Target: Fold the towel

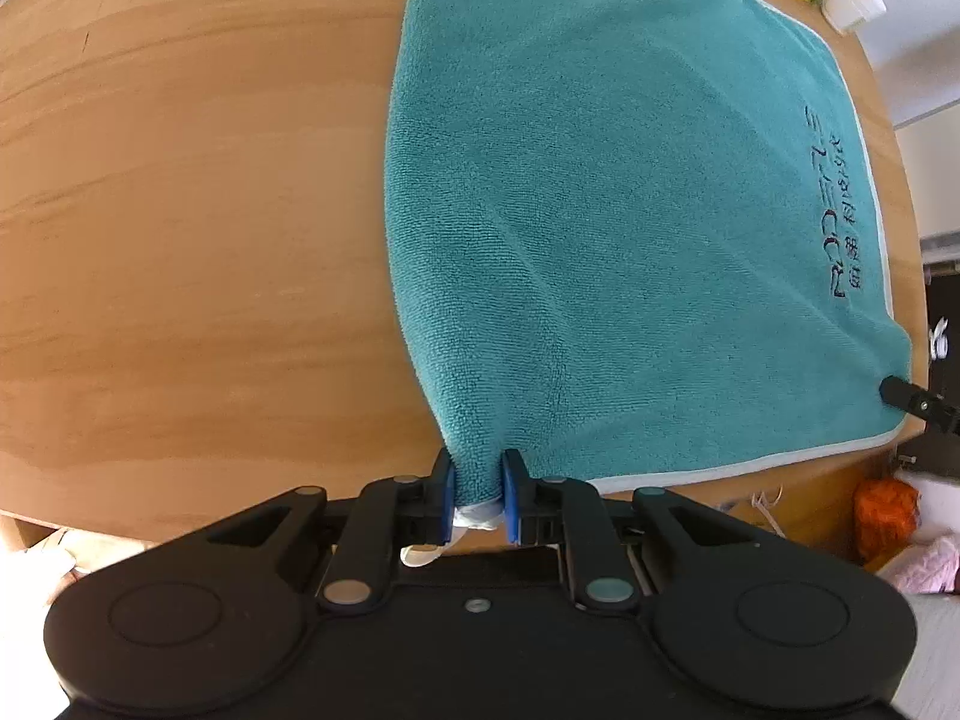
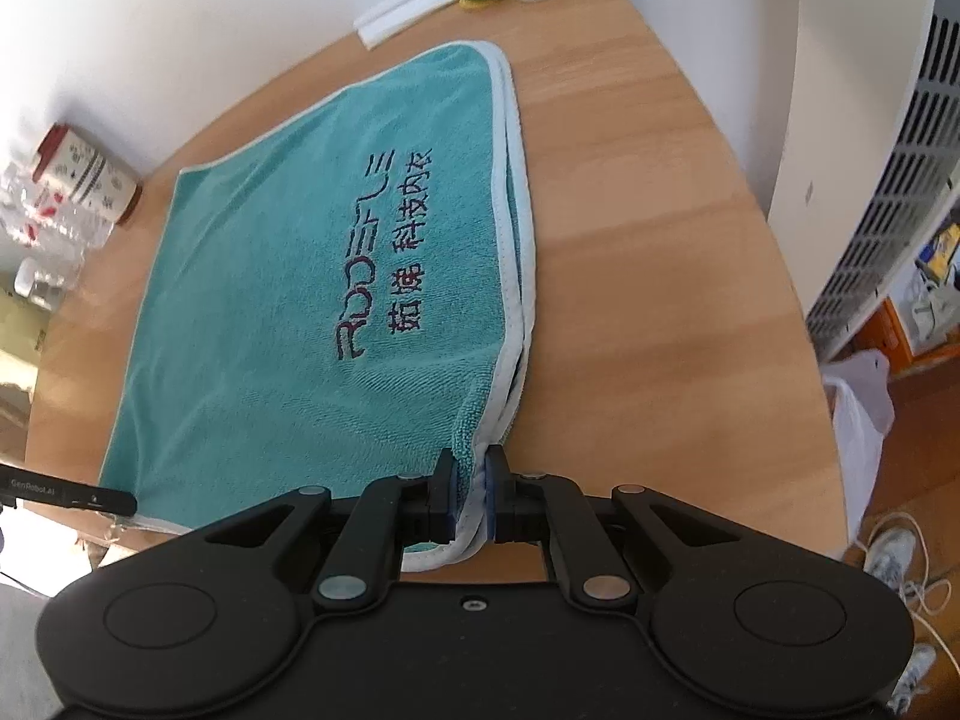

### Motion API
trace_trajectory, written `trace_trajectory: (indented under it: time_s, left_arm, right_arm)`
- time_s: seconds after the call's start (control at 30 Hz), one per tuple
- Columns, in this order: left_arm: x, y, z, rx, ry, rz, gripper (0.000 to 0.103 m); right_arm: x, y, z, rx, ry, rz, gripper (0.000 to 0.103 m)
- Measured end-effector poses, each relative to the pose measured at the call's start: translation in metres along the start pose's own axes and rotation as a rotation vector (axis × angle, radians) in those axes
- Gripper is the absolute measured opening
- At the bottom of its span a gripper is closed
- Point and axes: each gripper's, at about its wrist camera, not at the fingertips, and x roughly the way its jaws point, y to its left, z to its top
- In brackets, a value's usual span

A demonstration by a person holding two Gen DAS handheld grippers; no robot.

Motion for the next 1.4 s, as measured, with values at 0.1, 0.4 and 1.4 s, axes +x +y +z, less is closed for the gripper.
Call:
trace_trajectory:
  time_s: [0.1,0.4,1.4]
  left_arm:
    - [0.002,0.003,0.004,-0.012,0.016,-0.008,0.016]
    - [0.016,-0.015,0.025,0.024,0.015,-0.004,0.021]
    - [-0.056,0.022,0.050,0.002,-0.017,-0.150,0.009]
  right_arm:
    - [0.004,0.002,-0.001,-0.011,0.007,-0.016,0.014]
    - [0.003,-0.019,0.007,-0.006,-0.024,0.027,0.034]
    - [-0.027,-0.006,0.048,0.161,0.078,0.243,0.007]
